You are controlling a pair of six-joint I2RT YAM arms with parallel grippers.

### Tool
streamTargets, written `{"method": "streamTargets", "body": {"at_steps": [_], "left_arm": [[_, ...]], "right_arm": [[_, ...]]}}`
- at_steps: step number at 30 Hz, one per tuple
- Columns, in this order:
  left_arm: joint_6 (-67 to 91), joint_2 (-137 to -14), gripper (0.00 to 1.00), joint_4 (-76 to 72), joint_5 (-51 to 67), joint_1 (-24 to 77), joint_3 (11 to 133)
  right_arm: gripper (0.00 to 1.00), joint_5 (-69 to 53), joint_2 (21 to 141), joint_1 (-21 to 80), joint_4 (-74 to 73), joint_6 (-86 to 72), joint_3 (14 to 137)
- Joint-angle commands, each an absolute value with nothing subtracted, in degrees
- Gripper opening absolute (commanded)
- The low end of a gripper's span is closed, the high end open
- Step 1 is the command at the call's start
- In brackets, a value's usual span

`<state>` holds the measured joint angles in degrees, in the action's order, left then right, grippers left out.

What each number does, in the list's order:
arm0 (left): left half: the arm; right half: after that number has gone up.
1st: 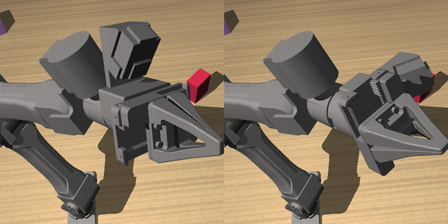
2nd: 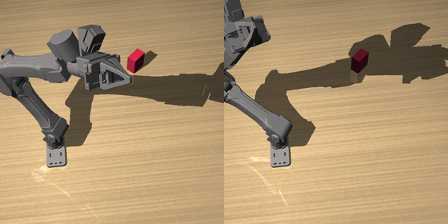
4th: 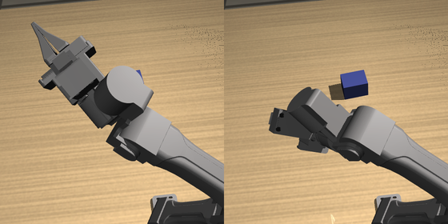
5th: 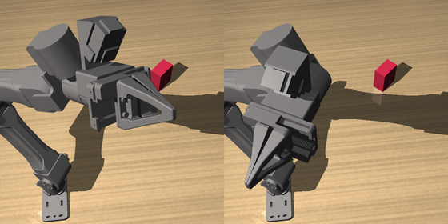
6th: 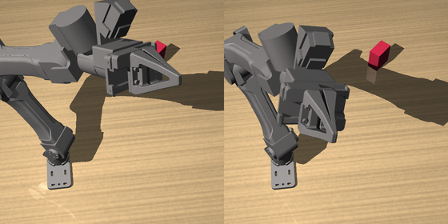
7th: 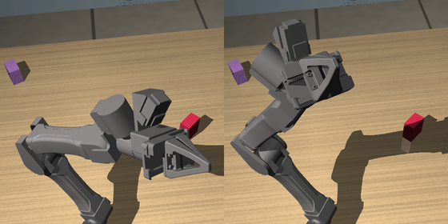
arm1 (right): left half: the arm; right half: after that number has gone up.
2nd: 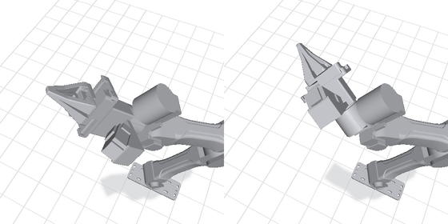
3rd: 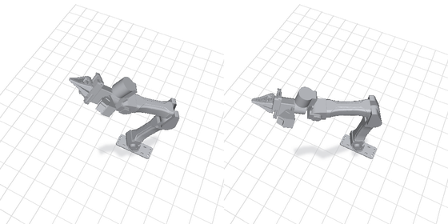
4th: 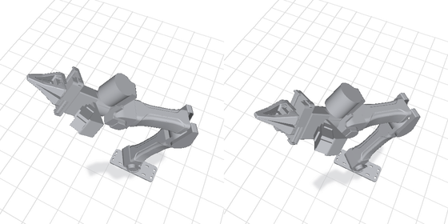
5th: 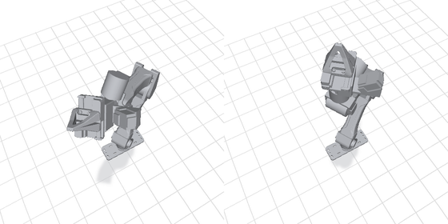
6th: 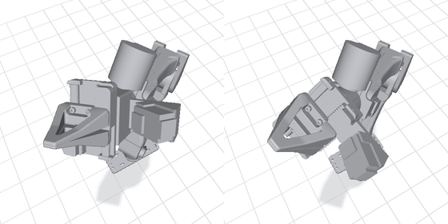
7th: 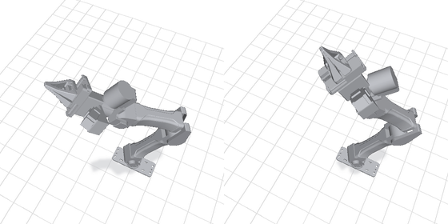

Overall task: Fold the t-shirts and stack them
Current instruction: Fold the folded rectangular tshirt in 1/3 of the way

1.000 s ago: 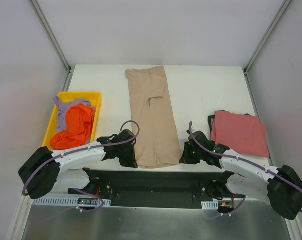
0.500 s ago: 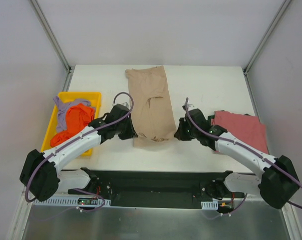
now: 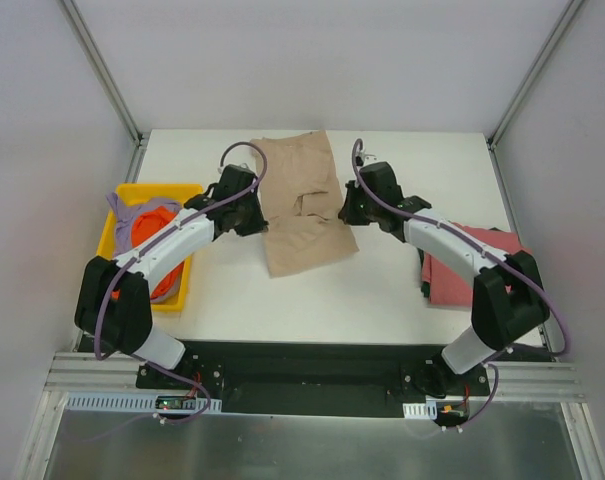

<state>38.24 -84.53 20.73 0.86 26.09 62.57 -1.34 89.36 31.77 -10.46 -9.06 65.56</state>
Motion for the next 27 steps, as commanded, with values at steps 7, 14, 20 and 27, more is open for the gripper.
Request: {"method": "streamTargets", "body": {"at_steps": [7, 14, 20, 27], "left_arm": [[33.66, -97.72, 0.0, 18.9, 2.99, 19.69, 75.49], [31.38, -105.11, 0.0, 18.9, 4.3, 18.11, 81.38], [29.53, -110.65, 0.0, 18.99, 7.03, 17.58, 85.78], [29.79, -113.9, 0.01, 19.16, 6.77, 16.35, 87.27]], "right_arm": [[0.01, -2.55, 101.42, 28.04, -8.09, -5.98, 79.53], [0.01, -1.15, 107.92, 26.9, -8.26, -5.71, 84.2], [0.01, -0.79, 111.79, 26.02, -8.26, -6.5, 86.31], [0.04, -0.79, 115.4, 25.31, -8.88, -8.17, 88.59]]}}
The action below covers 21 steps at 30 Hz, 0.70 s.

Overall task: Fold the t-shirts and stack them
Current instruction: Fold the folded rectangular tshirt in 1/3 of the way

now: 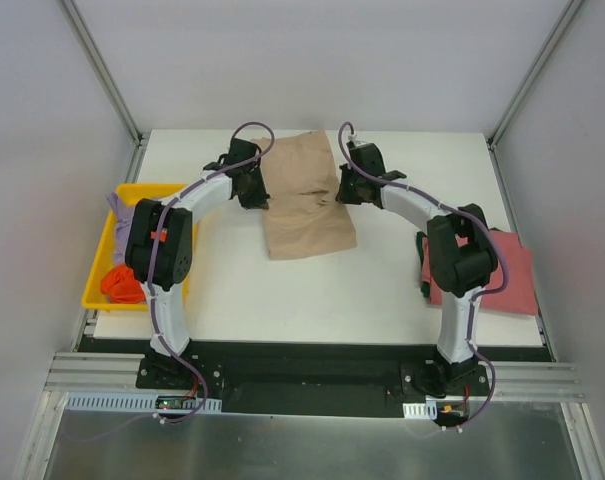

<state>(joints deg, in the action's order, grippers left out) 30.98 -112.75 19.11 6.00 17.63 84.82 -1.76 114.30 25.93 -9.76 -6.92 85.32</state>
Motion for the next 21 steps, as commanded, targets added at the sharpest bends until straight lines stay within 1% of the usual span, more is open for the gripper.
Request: {"method": "streamTargets", "body": {"at_steps": [1, 4, 5, 7, 8, 9, 10, 11, 13, 14, 16, 18, 19, 20, 21], "left_arm": [[29.79, -114.6, 0.02, 19.33, 7.03, 16.0, 87.8], [29.36, -116.62, 0.08, 19.78, 8.79, 15.38, 89.99], [29.09, -116.98, 0.12, 19.86, 8.62, 15.38, 90.61], [28.04, -117.33, 0.23, 19.86, 9.14, 15.38, 92.02], [27.52, -117.25, 0.27, 19.86, 9.66, 15.38, 92.54], [27.07, -116.9, 0.33, 19.86, 10.02, 15.38, 92.72], [26.81, -116.2, 0.4, 20.12, 10.54, 15.29, 92.72], [26.81, -115.15, 0.46, 20.39, 10.55, 15.38, 92.29], [27.07, -111.81, 0.66, 20.39, 10.98, 15.38, 89.84], [27.07, -109.53, 0.71, 20.39, 11.86, 15.38, 88.35], [27.59, -105.22, 0.85, 20.3, 14.31, 15.73, 84.74], [28.03, -101.53, 0.95, 19.26, 19.05, 16.78, 80.79], [28.47, -99.77, 0.98, 18.29, 21.68, 17.83, 78.77], [28.82, -98.28, 0.99, 16.8, 24.32, 19.06, 76.49], [29.7, -97.22, 0.99, 15.13, 27.3, 20.29, 74.46]], "right_arm": [[0.05, -0.97, 115.75, 25.14, -8.88, -8.09, 89.03], [0.11, -0.97, 117.68, 24.79, -9.75, -8.17, 90.78], [0.11, -0.71, 117.95, 24.79, -10.19, -8.17, 91.31], [0.13, -0.35, 118.04, 24.61, -10.89, -8.26, 92.19], [0.17, 1.65, 117.78, 24.52, -11.25, -8.26, 92.37], [0.29, 2.02, 117.34, 24.43, -11.6, -8.26, 92.81], [0.49, 2.02, 116.9, 24.26, -12.47, -8.17, 93.25], [0.63, 1.93, 116.37, 24.17, -13.52, -8.35, 93.77], [0.71, 0.8, 114.44, 24.26, -15.29, -8.17, 93.52], [0.75, -1.82, 112.95, 24.34, -15.64, -8.17, 92.12], [0.87, -4.38, 108.91, 24.7, -14.94, -8.61, 88.35], [0.97, -8.24, 104.53, 25.13, -13.02, -9.84, 83.0], [0.99, -10.78, 102.85, 25.31, -11.62, -11.15, 80.27], [0.96, -13.33, 101.09, 25.49, -9.43, -12.55, 77.11], [0.96, -16.06, 99.94, 25.66, -7.14, -14.31, 74.73]]}}
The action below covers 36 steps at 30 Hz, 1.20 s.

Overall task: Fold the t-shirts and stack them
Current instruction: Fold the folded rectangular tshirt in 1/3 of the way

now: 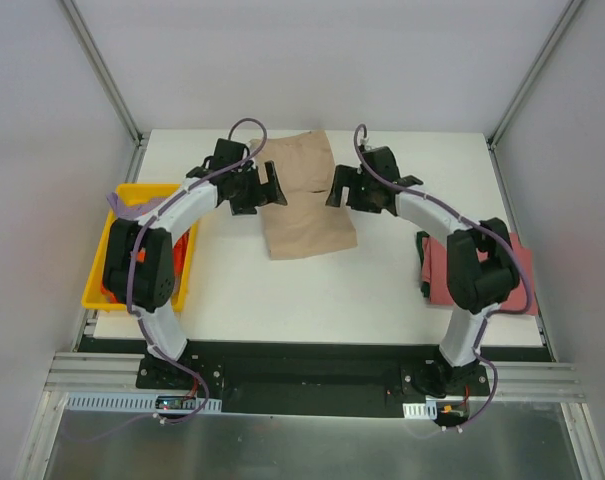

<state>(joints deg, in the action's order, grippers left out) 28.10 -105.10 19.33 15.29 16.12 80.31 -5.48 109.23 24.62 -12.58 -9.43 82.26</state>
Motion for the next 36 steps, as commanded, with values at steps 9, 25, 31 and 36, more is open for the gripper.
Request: {"method": "streamTargets", "body": {"at_steps": [9, 25, 31, 36], "left_arm": [[32.96, -99.05, 0.99, 8.61, 34.46, 28.21, 61.89], [33.13, -98.97, 0.99, 8.44, 32.08, 23.91, 48.44], [36.47, -90.11, 0.99, 8.79, 32.69, 23.55, 42.9], [37.18, -77.8, 0.99, 10.63, 23.58, 23.55, 41.13]], "right_arm": [[0.96, -24.97, 100.89, 25.4, 1.93, -22.59, 64.34], [0.96, -19.6, 100.55, 22.24, -2.99, -18.81, 53.18], [0.96, -22.06, 93.97, 22.41, -3.34, -17.23, 50.71], [0.96, -22.15, 86.32, 22.59, -4.04, -14.86, 50.98]]}}
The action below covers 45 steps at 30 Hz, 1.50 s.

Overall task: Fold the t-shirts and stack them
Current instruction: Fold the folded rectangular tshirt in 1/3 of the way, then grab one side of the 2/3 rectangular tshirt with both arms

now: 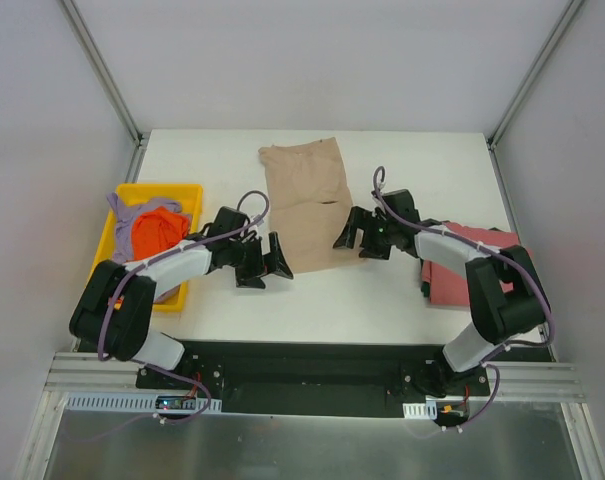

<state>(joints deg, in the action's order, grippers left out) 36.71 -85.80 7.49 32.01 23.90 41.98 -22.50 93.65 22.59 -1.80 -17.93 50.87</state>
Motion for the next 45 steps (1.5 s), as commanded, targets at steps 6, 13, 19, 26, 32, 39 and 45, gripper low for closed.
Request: {"method": "streamTargets", "body": {"at_steps": [6, 13, 19, 26, 32, 39, 45], "left_arm": [[39.46, -80.76, 0.92, 12.22, 19.95, 23.55, 43.94], [41.66, -91.83, 0.66, 10.46, 18.46, 24.17, 49.48], [44.03, -96.94, 0.45, 10.46, 15.04, 25.4, 50.54], [45.0, -100.45, 0.28, 10.46, 15.55, 27.07, 49.83], [46.14, -101.52, 0.0, 10.46, 14.24, 27.6, 50.54], [45.35, -99.67, 0.0, 10.63, 13.53, 27.6, 48.87], [45.79, -99.14, 0.0, 10.63, 13.8, 27.6, 48.08]], "right_arm": [[0.96, -17.68, 79.02, 22.33, -4.3, -14.59, 47.91], [0.96, -14.86, 80.42, 21.62, -3.78, -17.14, 44.12], [0.98, -13.19, 83.67, 21.53, -3.69, -17.75, 43.59], [0.97, -9.93, 85.34, 21.53, -3.25, -18.9, 43.15], [0.88, -7.74, 88.67, 21.62, -2.64, -19.6, 44.03], [0.7, -4.13, 92.46, 21.62, -1.5, -20.91, 45.26], [0.45, -4.04, 93.25, 21.71, -1.32, -22.41, 44.21]]}}
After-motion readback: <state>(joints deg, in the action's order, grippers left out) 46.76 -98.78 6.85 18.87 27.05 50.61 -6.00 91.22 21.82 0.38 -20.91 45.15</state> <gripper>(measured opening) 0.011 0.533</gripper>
